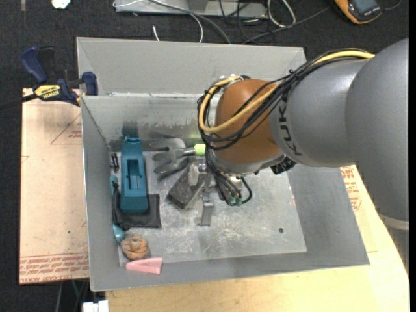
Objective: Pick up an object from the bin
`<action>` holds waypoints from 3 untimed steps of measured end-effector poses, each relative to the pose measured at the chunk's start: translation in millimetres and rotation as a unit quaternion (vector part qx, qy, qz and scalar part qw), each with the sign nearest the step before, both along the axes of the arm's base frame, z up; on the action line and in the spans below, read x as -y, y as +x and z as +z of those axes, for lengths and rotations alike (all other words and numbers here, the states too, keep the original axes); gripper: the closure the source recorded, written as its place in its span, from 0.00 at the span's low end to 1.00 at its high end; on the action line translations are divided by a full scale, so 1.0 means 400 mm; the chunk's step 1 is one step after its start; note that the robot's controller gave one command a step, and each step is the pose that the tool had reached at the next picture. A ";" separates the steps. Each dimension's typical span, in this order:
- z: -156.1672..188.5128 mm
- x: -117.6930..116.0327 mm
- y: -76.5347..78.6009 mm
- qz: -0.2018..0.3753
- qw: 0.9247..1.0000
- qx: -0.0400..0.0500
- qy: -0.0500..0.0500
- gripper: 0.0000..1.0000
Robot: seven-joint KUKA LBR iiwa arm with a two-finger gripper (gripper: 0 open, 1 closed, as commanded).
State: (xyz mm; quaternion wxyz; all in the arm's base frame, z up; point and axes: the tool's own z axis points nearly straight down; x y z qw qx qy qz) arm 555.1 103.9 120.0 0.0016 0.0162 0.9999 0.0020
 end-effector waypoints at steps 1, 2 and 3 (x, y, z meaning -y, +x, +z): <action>0.029 -0.057 0.036 0.045 0.999 -0.002 -0.001 0.00; -0.076 0.041 0.152 0.032 0.999 0.004 0.000 0.00; -0.106 0.007 0.175 0.067 0.998 0.006 0.001 1.00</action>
Offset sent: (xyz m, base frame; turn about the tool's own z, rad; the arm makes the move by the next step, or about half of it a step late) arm 0.0709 -0.0324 -0.0500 -0.0468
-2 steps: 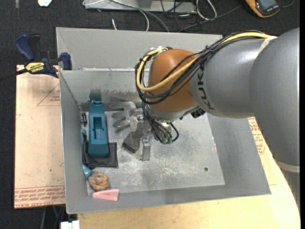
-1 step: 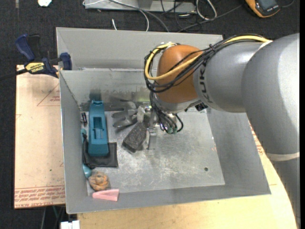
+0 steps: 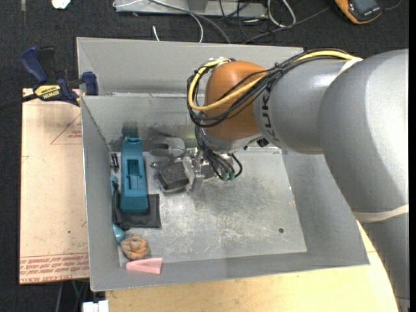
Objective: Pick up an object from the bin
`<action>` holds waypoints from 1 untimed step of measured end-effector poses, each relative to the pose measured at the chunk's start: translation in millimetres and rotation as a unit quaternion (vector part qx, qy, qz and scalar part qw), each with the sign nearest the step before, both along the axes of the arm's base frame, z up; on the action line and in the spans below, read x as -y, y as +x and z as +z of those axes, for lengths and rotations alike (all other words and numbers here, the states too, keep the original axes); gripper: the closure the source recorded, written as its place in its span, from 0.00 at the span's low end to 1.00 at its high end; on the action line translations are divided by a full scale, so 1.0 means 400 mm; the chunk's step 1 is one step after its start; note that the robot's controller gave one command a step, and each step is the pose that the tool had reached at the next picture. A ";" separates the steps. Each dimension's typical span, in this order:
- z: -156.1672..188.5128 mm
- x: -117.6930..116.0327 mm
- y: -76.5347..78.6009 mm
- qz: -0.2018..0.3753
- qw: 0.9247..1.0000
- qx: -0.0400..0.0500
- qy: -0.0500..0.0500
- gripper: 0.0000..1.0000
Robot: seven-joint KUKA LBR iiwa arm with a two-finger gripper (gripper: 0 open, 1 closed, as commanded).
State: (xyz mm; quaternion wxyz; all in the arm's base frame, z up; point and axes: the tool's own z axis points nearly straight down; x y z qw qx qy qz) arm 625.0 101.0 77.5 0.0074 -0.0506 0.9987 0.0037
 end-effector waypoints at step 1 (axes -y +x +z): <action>-0.001 0.001 0.000 -0.001 1.000 0.000 0.001 1.00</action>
Offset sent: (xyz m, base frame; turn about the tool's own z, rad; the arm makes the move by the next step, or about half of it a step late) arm -0.0025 -0.0081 -0.0053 0.0473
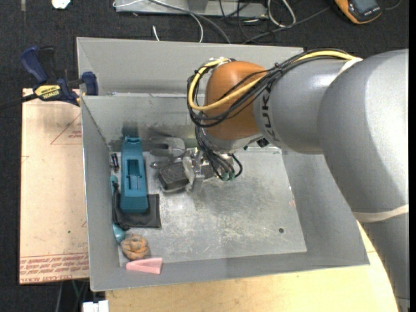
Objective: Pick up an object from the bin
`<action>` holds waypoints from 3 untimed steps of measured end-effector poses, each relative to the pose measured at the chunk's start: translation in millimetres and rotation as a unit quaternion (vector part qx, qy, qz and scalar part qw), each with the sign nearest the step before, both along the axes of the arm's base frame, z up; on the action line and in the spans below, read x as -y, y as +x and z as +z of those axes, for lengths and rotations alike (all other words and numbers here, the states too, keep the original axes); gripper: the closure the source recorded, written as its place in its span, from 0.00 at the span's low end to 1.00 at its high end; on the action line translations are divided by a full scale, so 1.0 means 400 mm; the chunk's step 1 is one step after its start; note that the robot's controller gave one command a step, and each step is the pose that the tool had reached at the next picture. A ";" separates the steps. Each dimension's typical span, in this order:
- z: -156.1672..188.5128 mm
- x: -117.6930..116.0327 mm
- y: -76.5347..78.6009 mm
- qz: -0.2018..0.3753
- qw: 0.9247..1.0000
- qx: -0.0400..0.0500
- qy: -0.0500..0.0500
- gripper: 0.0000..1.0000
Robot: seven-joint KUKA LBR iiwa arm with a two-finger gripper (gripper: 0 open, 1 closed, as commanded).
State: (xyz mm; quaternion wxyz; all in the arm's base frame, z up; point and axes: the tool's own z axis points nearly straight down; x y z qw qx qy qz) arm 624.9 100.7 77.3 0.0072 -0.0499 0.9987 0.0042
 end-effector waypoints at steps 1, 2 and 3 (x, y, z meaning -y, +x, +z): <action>-0.001 0.004 -0.001 -0.009 1.000 0.001 0.002 1.00; 0.129 0.007 0.004 -0.016 1.000 0.000 0.001 1.00; 0.258 0.006 -0.015 -0.010 1.000 -0.004 0.001 1.00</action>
Offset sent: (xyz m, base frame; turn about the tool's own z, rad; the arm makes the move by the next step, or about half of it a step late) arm 0.0020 -0.0041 0.0546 0.0347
